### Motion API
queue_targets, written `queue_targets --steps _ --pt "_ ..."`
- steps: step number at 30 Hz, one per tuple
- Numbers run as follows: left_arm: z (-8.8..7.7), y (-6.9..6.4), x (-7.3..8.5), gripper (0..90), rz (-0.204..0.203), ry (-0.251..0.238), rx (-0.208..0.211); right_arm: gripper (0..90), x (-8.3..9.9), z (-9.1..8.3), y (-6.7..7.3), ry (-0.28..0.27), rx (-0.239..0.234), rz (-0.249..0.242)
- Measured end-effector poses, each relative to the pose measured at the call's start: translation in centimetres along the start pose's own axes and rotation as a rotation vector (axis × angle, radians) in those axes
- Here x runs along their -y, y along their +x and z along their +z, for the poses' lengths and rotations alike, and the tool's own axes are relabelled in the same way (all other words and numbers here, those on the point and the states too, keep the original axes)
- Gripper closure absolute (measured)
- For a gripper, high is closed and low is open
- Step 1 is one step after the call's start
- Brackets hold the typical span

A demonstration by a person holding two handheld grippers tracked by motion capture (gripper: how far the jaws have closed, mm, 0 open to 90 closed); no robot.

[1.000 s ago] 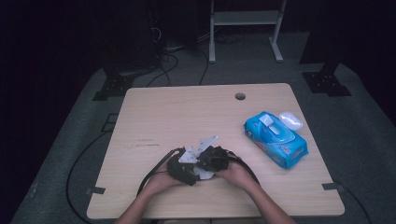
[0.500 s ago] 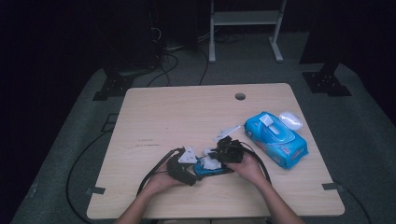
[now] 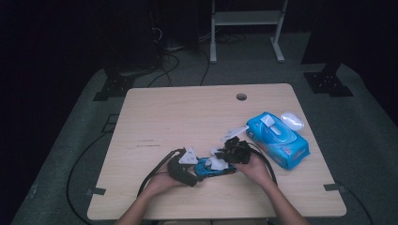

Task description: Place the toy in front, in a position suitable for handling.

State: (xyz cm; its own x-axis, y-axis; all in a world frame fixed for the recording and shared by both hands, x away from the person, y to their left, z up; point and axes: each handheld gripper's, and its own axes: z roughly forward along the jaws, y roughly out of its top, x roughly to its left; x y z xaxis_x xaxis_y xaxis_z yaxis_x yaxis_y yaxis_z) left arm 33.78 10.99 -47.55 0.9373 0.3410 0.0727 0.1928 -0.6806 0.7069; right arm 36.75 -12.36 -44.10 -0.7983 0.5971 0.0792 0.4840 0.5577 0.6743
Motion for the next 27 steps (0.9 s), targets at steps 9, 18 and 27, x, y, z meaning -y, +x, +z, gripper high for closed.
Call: queue_targets --steps 9,18,27 --pt "0.0 0.0 -0.1 25.5 -0.007 -0.001 0.0 80.1 0.6 -0.4 0.9 -0.057 -0.044 -0.003" --pt "0.0 0.0 0.0 25.5 -0.005 0.001 0.001 80.1 2.8 -2.7 0.0 -0.038 0.038 -0.013" --pt "0.0 0.0 0.0 25.5 -0.009 0.001 0.002 79.7 2.4 -1.9 3.1 -0.047 -0.015 -0.122"
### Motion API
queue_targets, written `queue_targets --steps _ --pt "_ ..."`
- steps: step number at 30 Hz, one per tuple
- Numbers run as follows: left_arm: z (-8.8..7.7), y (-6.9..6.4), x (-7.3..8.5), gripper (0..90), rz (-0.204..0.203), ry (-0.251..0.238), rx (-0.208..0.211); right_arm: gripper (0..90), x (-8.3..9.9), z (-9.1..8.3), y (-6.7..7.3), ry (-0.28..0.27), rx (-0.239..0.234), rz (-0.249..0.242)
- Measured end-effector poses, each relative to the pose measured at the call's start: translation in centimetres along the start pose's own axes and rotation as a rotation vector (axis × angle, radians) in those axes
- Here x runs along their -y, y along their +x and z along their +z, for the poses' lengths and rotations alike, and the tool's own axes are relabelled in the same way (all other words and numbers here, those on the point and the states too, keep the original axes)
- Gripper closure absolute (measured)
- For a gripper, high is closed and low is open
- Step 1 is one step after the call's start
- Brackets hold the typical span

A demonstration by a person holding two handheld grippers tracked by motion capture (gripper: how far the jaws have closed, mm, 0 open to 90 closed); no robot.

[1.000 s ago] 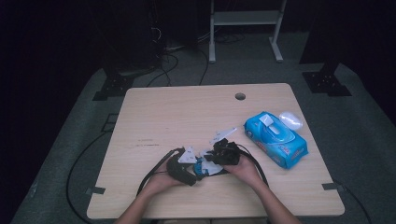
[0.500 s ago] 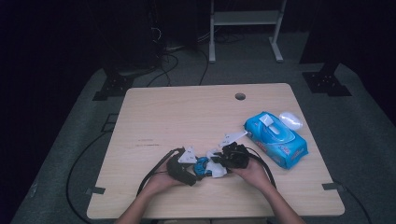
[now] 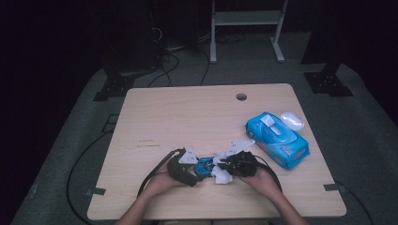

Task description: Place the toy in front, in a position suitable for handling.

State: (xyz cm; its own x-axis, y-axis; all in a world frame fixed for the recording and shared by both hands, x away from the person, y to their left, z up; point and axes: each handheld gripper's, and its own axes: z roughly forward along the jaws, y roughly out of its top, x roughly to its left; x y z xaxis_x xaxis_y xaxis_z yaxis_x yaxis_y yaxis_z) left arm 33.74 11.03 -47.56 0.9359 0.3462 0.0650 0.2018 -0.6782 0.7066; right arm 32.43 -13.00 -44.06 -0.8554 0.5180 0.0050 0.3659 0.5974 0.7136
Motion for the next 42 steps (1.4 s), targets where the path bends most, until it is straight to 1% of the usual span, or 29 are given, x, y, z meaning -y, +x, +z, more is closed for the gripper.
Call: queue_targets --steps 1,2,3,4,5,7,9,10,11,12,13,16,18,20,22,23,24,25,26,27,28,29,34,35,37,38,40,41,42 --pt "0.0 0.0 0.0 25.5 0.0 -0.001 0.0 79.8 0.1 -0.2 -0.3 0.003 -0.003 0.013" --pt "0.0 0.0 0.0 25.5 0.0 -0.001 0.0 79.9 0.6 -0.7 -0.9 0.011 0.023 0.025" --pt "0.0 0.0 0.0 25.5 -0.001 -0.004 0.002 79.9 1.1 -1.0 -1.4 0.033 0.057 0.031" --pt "0.0 0.1 0.1 25.5 -0.006 -0.004 0.007 79.9 1.5 -1.2 -1.8 0.034 0.064 0.039" --pt "0.0 0.1 0.1 26.6 -0.005 -0.008 0.014 80.0 2.0 -1.6 -2.2 0.021 0.056 0.073" --pt "-0.1 0.0 0.2 31.1 0.004 -0.012 0.011 80.1 2.1 -1.8 -2.1 0.025 0.083 0.06" --pt "-0.1 0.0 0.1 31.1 0.004 -0.011 0.007 80.0 1.8 -1.4 -1.4 0.013 0.057 0.057" --pt "-0.1 0.0 0.1 30.6 0.004 -0.011 0.007 80.0 1.8 -1.4 -1.4 0.013 0.057 0.057" --pt "-0.1 -0.1 0.1 29.3 0.005 -0.008 -0.01 79.9 1.2 -0.7 -0.4 0.002 0.045 0.012" --pt "-0.1 -0.1 0.1 29.0 0.005 -0.008 -0.01 79.9 1.2 -0.7 -0.4 0.002 0.045 0.012" --pt "-0.1 -0.1 0.1 29.1 0.003 -0.006 -0.009 79.8 0.7 -0.5 -0.1 0.003 0.025 0.0" --pt "-0.1 0.0 0.1 30.5 0.008 -0.009 -0.004 79.7 0.7 -0.7 -0.5 0.003 0.022 0.005" --pt "-0.1 -0.1 0.1 31.9 0.01 -0.016 0.003 79.9 1.1 -1.6 -1.5 -0.007 0.051 0.029" --pt "0.1 0.0 -0.1 30.4 0.013 -0.014 0.001 79.9 1.5 -1.7 -2.0 0.002 0.052 0.052" --pt "0.2 -0.1 -0.2 26.1 0.011 -0.014 -0.004 79.9 1.6 -1.5 -1.9 0.009 0.048 0.052" --pt "0.4 -0.1 -0.4 23.6 0.007 -0.012 -0.018 79.9 1.6 -1.0 -1.8 0.004 0.034 0.047" --pt "0.4 -0.1 -0.4 22.3 0.007 -0.012 -0.018 79.9 1.6 -1.0 -1.8 0.004 0.034 0.047" --pt "0.5 0.0 -0.4 21.7 0.003 -0.009 -0.016 79.9 1.4 -0.6 -1.8 -0.01 -0.001 0.054" --pt "0.6 0.0 -0.5 21.7 0.0 -0.004 -0.018 79.9 1.4 -0.6 -1.8 -0.01 -0.001 0.054" --pt "0.6 0.0 -0.5 19.6 0.002 -0.005 -0.02 79.8 1.3 -0.3 -1.8 -0.03 -0.041 0.063" --pt "0.6 0.0 -0.5 19.6 0.001 -0.003 -0.018 79.8 1.3 -0.3 -1.8 -0.03 -0.041 0.063" --pt "0.6 0.1 -0.4 19.5 0.002 -0.005 -0.015 79.8 1.3 -0.2 -1.8 -0.032 -0.057 0.058" --pt "0.6 0.1 -0.4 21.8 0.004 -0.008 -0.005 79.8 1.5 -0.8 -2.5 -0.012 -0.027 0.075" --pt "0.5 0.0 -0.4 22.7 0.006 -0.011 -0.004 79.9 1.7 -1.0 -2.6 -0.008 -0.011 0.083" --pt "0.5 -0.1 -0.4 22.9 0.009 -0.012 -0.009 79.9 1.6 -0.9 -2.5 -0.006 -0.004 0.08" --pt "0.5 -0.1 -0.4 23.2 0.013 -0.013 -0.011 79.9 1.4 -0.8 -2.2 -0.009 -0.007 0.076" --pt "0.4 -0.1 -0.4 23.5 0.008 -0.011 -0.01 79.7 1.1 -0.3 -1.6 -0.024 -0.04 0.07" --pt "0.3 0.0 -0.3 23.5 0.007 -0.011 -0.005 79.6 0.9 -0.1 -1.1 -0.022 -0.03 0.038" --pt "0.3 0.0 -0.3 23.6 0.007 -0.011 -0.005 79.6 0.9 -0.1 -1.1 -0.022 -0.03 0.038"
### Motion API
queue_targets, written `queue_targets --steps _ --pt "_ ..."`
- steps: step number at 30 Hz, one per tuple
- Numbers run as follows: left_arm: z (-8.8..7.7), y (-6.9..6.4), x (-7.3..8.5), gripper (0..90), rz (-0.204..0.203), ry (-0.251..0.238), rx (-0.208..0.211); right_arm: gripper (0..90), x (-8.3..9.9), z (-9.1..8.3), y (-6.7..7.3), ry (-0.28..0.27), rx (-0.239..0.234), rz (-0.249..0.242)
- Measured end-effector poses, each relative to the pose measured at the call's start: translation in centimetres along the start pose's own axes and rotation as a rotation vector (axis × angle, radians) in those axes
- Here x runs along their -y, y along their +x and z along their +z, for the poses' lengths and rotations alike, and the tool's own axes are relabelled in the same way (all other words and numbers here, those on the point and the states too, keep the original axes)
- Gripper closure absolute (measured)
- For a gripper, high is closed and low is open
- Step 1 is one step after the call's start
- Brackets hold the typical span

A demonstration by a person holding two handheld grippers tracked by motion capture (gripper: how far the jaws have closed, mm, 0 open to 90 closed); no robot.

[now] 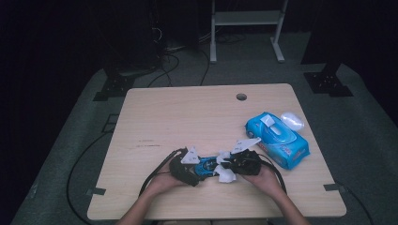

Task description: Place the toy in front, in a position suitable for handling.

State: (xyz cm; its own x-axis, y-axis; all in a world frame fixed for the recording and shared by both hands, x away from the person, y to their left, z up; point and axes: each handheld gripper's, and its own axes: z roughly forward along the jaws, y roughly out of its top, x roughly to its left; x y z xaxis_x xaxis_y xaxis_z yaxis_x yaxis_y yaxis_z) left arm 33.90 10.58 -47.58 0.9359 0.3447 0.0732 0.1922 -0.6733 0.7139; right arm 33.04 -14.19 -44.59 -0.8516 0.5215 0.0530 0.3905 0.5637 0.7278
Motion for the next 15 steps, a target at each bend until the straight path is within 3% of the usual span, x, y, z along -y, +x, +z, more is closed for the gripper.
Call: queue_targets --steps 1,5,7,12,13,15 --pt "-0.1 0.1 0.1 23.5 -0.006 -0.003 0.005 79.6 -0.2 0.0 0.0 0.01 0.002 -0.007" --pt "0.0 0.0 0.1 23.6 -0.003 -0.003 0.004 79.9 0.2 -0.6 -1.4 0.005 0.009 0.067" --pt "0.0 0.0 0.1 23.7 -0.001 -0.003 0.004 79.9 0.1 -0.7 -1.4 0.0 0.015 0.069" --pt "0.0 0.0 0.1 23.7 -0.006 -0.002 0.003 79.9 -1.7 1.1 0.2 -0.008 -0.028 0.033" --pt "0.0 0.0 0.1 23.7 -0.01 -0.006 0.004 79.9 -2.7 2.4 1.0 -0.018 -0.067 0.029" --pt "-0.1 0.1 0.2 23.7 -0.01 -0.006 0.007 79.9 -3.5 3.8 1.9 0.003 -0.091 -0.004"
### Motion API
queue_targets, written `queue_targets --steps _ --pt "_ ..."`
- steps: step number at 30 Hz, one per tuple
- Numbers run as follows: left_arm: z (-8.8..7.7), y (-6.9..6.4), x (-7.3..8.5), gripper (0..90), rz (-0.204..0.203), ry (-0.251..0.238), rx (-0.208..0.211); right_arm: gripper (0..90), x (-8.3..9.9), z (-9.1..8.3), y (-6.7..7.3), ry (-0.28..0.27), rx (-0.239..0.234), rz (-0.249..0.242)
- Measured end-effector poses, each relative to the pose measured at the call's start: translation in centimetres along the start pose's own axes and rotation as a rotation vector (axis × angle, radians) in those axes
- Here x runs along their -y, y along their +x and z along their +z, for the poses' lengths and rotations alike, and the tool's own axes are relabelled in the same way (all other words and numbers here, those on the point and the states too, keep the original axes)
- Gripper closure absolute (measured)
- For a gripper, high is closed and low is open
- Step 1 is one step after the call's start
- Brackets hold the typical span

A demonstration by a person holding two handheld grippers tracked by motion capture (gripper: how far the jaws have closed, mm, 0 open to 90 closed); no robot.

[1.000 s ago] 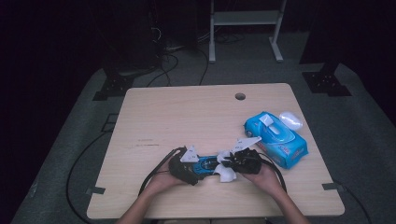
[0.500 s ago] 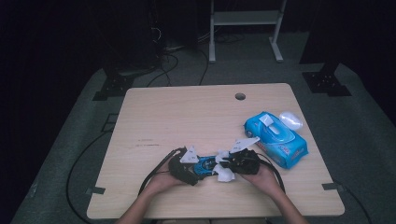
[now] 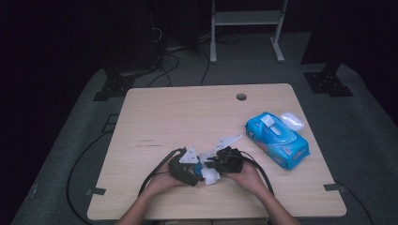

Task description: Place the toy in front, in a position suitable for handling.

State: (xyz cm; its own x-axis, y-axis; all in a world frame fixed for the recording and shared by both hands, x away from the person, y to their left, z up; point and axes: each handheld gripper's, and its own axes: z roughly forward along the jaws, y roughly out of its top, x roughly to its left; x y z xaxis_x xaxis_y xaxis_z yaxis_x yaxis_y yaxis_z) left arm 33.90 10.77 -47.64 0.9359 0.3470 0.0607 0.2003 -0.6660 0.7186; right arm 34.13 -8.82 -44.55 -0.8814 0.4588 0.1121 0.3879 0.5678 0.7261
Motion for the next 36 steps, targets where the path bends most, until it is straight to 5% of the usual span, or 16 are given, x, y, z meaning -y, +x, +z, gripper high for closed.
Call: queue_targets --steps 4,9,17,23,28,31,36 --pt "-0.1 0.1 0.2 23.9 -0.001 -0.002 0.008 79.9 -0.4 0.9 0.6 0.026 -0.013 -0.025" --pt "0.1 0.0 -0.1 23.9 0.008 0.004 0.002 80.1 0.0 -0.2 -0.1 0.025 -0.007 0.011" --pt "0.0 0.0 0.1 24.1 0.005 0.001 0.002 80.0 -1.2 2.5 1.5 0.058 -0.064 -0.024" --pt "0.1 0.0 0.0 24.1 0.007 0.004 0.002 80.2 -0.9 1.1 -0.1 0.041 -0.003 0.034" --pt "0.0 0.0 0.1 24.2 0.002 0.004 0.006 80.1 -2.3 3.2 1.2 0.08 0.03 -0.028" --pt "0.0 0.0 0.0 24.2 0.006 0.004 0.002 80.2 -2.3 2.9 0.6 0.088 0.054 -0.026" --pt "0.0 0.0 0.0 24.2 0.007 0.004 0.001 80.2 -1.4 0.9 -1.5 0.049 0.094 0.067"
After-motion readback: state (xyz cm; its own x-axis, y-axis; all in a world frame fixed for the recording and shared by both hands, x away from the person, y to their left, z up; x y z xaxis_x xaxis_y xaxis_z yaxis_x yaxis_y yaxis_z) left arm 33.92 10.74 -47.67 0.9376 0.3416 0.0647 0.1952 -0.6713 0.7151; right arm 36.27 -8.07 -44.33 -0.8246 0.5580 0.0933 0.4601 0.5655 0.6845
